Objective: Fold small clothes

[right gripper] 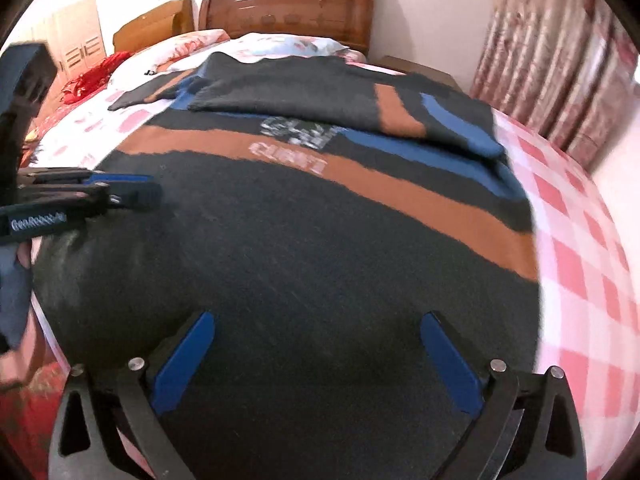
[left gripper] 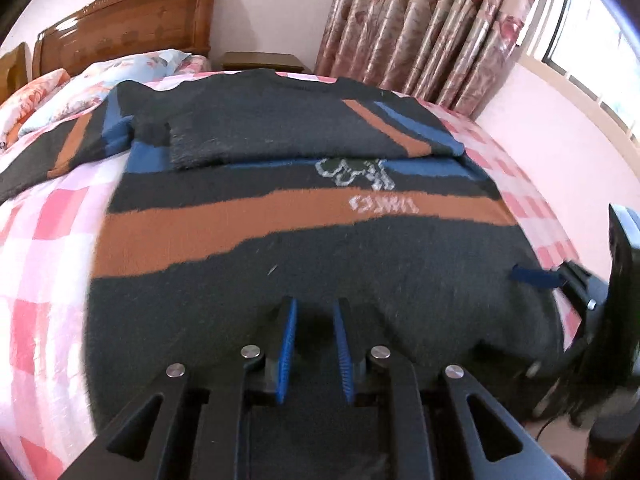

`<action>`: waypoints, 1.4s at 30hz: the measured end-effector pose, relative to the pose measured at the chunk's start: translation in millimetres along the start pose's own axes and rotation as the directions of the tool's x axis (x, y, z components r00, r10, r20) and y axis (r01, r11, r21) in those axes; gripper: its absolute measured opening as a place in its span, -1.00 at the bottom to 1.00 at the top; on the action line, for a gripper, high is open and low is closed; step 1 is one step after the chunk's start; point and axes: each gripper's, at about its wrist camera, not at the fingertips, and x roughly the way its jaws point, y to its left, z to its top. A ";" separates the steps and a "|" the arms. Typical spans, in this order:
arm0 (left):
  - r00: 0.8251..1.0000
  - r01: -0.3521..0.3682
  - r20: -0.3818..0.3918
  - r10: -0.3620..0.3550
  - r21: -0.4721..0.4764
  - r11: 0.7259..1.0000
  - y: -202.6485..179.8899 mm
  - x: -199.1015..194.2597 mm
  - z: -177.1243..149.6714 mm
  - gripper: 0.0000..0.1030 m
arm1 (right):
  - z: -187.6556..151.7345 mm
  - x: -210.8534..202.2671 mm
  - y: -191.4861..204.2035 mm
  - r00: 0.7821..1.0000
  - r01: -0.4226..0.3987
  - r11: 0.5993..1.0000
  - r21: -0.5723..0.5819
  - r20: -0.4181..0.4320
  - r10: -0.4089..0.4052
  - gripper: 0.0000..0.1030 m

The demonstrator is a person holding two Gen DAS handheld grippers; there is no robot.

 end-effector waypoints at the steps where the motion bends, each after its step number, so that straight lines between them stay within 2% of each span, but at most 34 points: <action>1: 1.000 0.000 0.004 0.000 0.003 1.000 4.9 -4.0 -5.4 -0.63 | -5.6 -3.3 -6.3 1.000 -0.003 1.000 0.012 -0.001 0.003 1.00; 6: 0.998 0.057 0.004 -0.056 -0.075 0.996 35.7 -24.7 -24.9 -0.63 | -37.4 -23.6 -34.6 1.000 0.000 0.999 0.049 -0.006 0.000 1.00; 8: 0.997 0.076 -0.002 -0.077 -0.109 0.991 42.2 -29.1 -27.1 -0.63 | -40.2 -26.6 -35.7 1.000 0.002 0.999 0.042 -0.024 -0.001 1.00; 10: 0.997 0.060 -0.035 -0.065 -0.126 0.990 38.8 -28.9 -20.5 -0.63 | -34.2 -25.5 -32.8 0.999 0.013 1.000 0.028 -0.050 -0.011 1.00; 12: 0.999 0.036 -0.035 -0.040 -0.102 0.994 27.0 -26.8 -7.6 -0.63 | -17.3 -23.8 -24.7 0.999 0.024 1.000 -0.003 -0.043 -0.025 1.00; 14: 1.000 0.026 -0.002 -0.026 -0.064 0.998 12.9 -22.7 13.1 -0.63 | 4.9 -22.1 -15.9 0.999 0.037 0.999 -0.038 -0.009 -0.037 1.00; 16: 0.999 0.040 0.033 -0.039 -0.045 0.998 1.9 -13.9 37.2 -0.61 | 27.8 -15.2 -9.5 0.999 0.031 0.998 -0.054 0.023 -0.030 1.00; 19: 0.999 0.013 0.040 -0.012 -0.018 1.000 -5.8 11.5 68.0 -0.59 | 66.5 19.2 -9.5 1.000 -0.023 1.000 -0.021 0.012 0.023 1.00; 21: 0.999 -0.018 0.027 0.018 0.004 1.000 -6.6 33.7 78.1 -0.59 | 76.6 39.4 -16.6 1.000 -0.018 1.000 0.019 -0.009 0.018 1.00; 23: 0.999 -0.043 0.003 0.043 0.007 0.999 1.5 46.5 73.6 -0.59 | 74.2 54.7 -24.3 0.999 0.010 0.999 0.035 -0.054 -0.008 1.00; 24: 0.999 -0.034 0.016 0.034 0.015 0.999 7.0 47.0 67.8 -0.61 | 69.6 49.7 -27.5 1.000 -0.001 1.000 0.030 -0.014 0.001 1.00; 25: 0.998 -0.020 0.052 0.018 0.041 0.999 11.1 42.8 60.1 -0.61 | 63.0 46.8 -30.5 1.000 0.005 1.000 0.017 -0.016 -0.004 1.00; 27: 0.998 -0.008 0.066 0.004 0.062 0.998 20.4 34.4 48.1 -0.61 | 49.7 38.6 -41.2 1.000 0.010 1.000 0.020 -0.015 -0.009 1.00; 30: 0.997 -0.037 0.072 0.032 0.060 0.998 35.3 22.7 33.8 -0.61 | 30.0 26.6 -61.8 1.000 0.027 0.998 0.057 -0.018 -0.026 1.00; 34: 0.996 0.027 0.084 -0.024 -0.029 0.999 60.6 9.6 23.8 -0.61 | 12.0 14.1 -73.2 0.999 0.042 0.996 0.075 -0.016 -0.041 1.00; 37: 0.989 0.090 0.129 -0.074 -0.125 0.988 83.7 -7.7 25.1 -0.61 | 23.3 10.4 -60.4 0.992 0.128 0.991 0.045 -0.017 -0.127 1.00; 38: 0.982 0.131 0.160 -0.105 -0.165 0.978 96.8 -12.8 27.3 -0.61 | 29.4 8.2 -50.0 0.992 0.128 0.992 0.001 0.014 -0.128 1.00; 39: 0.969 0.179 0.211 -0.130 -0.235 0.955 117.5 -19.5 31.0 -0.61 | 36.6 6.5 -39.9 0.991 0.125 0.992 -0.033 0.052 -0.123 1.00; 41: 0.952 0.222 0.281 -0.125 -0.345 0.912 151.1 -26.7 36.8 -0.58 | 48.3 5.5 -26.5 0.989 0.111 0.992 -0.058 0.108 -0.104 1.00; 42: 0.947 0.235 0.303 -0.111 -0.412 0.881 172.5 -28.8 38.6 -0.56 | 55.6 7.3 -20.0 0.988 0.084 0.995 -0.061 0.131 -0.076 1.00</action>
